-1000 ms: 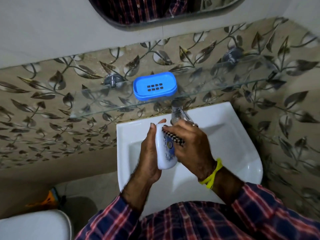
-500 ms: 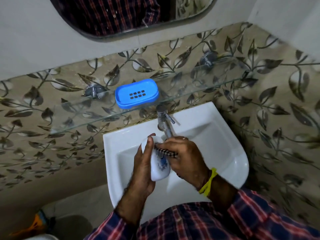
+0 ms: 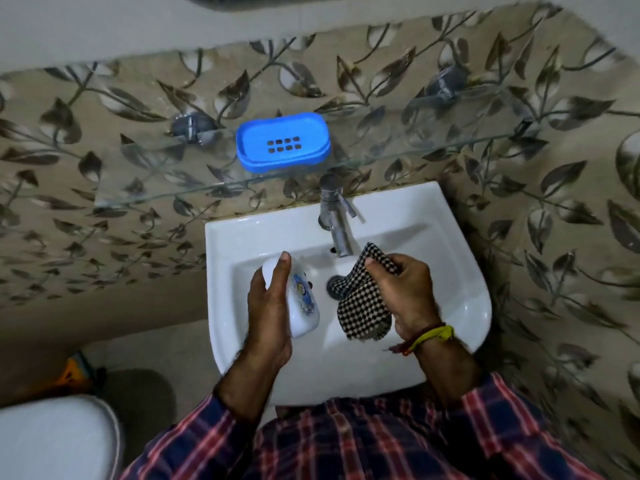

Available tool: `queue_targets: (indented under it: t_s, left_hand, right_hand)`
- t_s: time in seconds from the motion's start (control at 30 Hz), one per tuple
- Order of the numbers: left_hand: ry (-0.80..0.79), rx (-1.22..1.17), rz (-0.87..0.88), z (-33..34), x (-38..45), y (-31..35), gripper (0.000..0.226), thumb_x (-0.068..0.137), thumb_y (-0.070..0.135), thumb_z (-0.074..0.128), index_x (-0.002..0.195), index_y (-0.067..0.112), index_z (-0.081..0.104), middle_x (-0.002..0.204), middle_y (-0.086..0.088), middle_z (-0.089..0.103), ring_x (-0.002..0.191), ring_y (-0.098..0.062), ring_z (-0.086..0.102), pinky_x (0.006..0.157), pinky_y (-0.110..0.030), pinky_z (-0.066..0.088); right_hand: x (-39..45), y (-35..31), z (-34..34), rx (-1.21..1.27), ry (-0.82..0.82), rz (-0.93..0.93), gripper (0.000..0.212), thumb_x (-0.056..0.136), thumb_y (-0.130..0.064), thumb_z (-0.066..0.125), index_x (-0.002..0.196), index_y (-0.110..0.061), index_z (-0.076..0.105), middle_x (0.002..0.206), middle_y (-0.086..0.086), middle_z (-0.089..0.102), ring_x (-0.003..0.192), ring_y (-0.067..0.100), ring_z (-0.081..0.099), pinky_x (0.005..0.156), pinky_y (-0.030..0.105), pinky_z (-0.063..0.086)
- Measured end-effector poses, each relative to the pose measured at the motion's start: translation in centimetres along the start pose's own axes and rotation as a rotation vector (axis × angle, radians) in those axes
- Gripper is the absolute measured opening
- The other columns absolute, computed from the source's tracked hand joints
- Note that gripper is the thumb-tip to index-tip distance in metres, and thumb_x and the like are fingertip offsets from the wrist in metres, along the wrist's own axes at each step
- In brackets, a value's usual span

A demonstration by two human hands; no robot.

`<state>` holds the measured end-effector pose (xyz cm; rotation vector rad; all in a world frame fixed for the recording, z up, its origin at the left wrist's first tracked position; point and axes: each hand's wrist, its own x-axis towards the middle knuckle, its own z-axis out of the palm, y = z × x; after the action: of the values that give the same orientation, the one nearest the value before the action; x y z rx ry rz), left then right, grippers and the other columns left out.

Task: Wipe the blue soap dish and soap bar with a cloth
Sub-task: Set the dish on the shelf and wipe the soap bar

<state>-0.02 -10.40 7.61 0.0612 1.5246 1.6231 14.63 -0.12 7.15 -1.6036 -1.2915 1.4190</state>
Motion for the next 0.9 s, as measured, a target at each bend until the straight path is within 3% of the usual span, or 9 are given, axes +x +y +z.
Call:
queue_targets:
  t_s: [0.13,0.27,0.37,0.47,0.6,0.67,0.73,0.8,0.9]
  left_hand:
    - [0.116,-0.015,0.007,-1.6,-0.8,0.2,0.074,0.062,0.067,0.076,0.120,0.021,0.067,0.117,-0.018,0.072,0.109,-0.039,0.068,0.097,-0.061,0.053]
    - [0.175,-0.086,-0.043,-4.8,-0.9,0.5,0.068,0.077,0.058,0.077,0.124,0.011,0.066,0.121,-0.022,0.070,0.110,-0.041,0.067,0.099,-0.057,0.053]
    - [0.058,-0.270,-0.144,-7.9,-0.4,1.6,0.056,0.091,0.052,0.058,0.126,0.009,0.068,0.119,-0.015,0.073,0.103,-0.026,0.072,0.091,-0.037,0.058]
    - [-0.023,-0.385,-0.198,-9.8,0.3,3.3,0.058,0.088,0.047,0.058,0.130,0.008,0.064,0.126,-0.015,0.070,0.108,-0.023,0.070,0.101,-0.039,0.051]
    - [0.065,-0.247,-0.138,-10.6,1.8,4.4,0.061,0.070,0.013,0.084,0.127,0.004,0.065,0.121,-0.025,0.071,0.105,-0.035,0.071,0.078,-0.041,0.061]
    - [0.095,-0.217,-0.108,-10.6,2.7,4.5,0.060,0.071,0.007,0.083,0.127,0.009,0.063,0.117,-0.024,0.072,0.105,-0.039,0.072,0.073,-0.045,0.061]
    - [0.160,-0.172,-0.033,-10.7,3.4,4.3,0.055,0.077,0.002,0.082,0.125,0.013,0.058,0.115,-0.019,0.071,0.094,-0.031,0.075,0.066,-0.043,0.061]
    - [0.200,-0.119,0.052,-10.7,4.0,3.9,0.053,0.079,0.003,0.081,0.123,0.014,0.055,0.112,-0.014,0.070,0.084,-0.020,0.075,0.061,-0.038,0.060]
    - [0.215,-0.086,0.153,-10.7,4.4,3.4,0.048,0.081,0.008,0.080,0.122,0.013,0.056,0.108,-0.009,0.070,0.081,-0.011,0.073,0.062,-0.030,0.060]
  right_hand:
    - [-0.4,1.5,1.6,-0.180,-0.077,-0.039,0.015,0.080,-0.032,0.078,0.068,-0.024,0.076,0.068,-0.001,0.076,0.068,0.020,0.074,0.067,0.048,0.063]
    - [0.1,0.6,6.6,-0.361,-0.183,-0.161,0.022,0.086,-0.030,0.072,0.083,-0.009,0.074,0.080,0.010,0.077,0.076,0.024,0.072,0.072,0.039,0.060]
    - [1.5,-1.1,12.0,-0.384,-0.270,-0.296,0.025,0.091,-0.022,0.067,0.082,0.001,0.071,0.084,0.020,0.074,0.080,0.031,0.069,0.073,0.041,0.057]
    - [3.2,-2.6,17.9,-0.167,-0.344,-0.208,0.023,0.093,-0.016,0.065,0.086,0.006,0.068,0.093,0.028,0.073,0.082,0.030,0.068,0.079,0.049,0.056]
    - [6.4,-3.1,22.2,-0.018,-0.384,-0.026,0.028,0.094,-0.016,0.066,0.107,0.008,0.069,0.110,0.027,0.071,0.103,0.038,0.068,0.093,0.053,0.055]
    - [8.0,-2.6,22.1,-0.171,-0.317,-0.016,0.038,0.091,-0.021,0.070,0.115,0.008,0.067,0.120,0.025,0.067,0.114,0.038,0.063,0.103,0.048,0.049]
    - [8.7,-2.0,20.9,-0.364,-0.214,-0.064,0.047,0.089,-0.024,0.072,0.123,0.006,0.062,0.131,0.022,0.062,0.124,0.033,0.056,0.108,0.032,0.039]
    - [8.1,-1.7,19.6,-0.379,-0.175,-0.139,0.044,0.087,-0.020,0.075,0.121,0.006,0.062,0.126,0.023,0.064,0.118,0.031,0.059,0.101,0.027,0.040]
    - [5.0,-2.0,17.7,-0.239,-0.169,-0.272,0.030,0.084,-0.007,0.075,0.111,0.003,0.066,0.104,0.025,0.070,0.092,0.025,0.065,0.084,0.018,0.051]
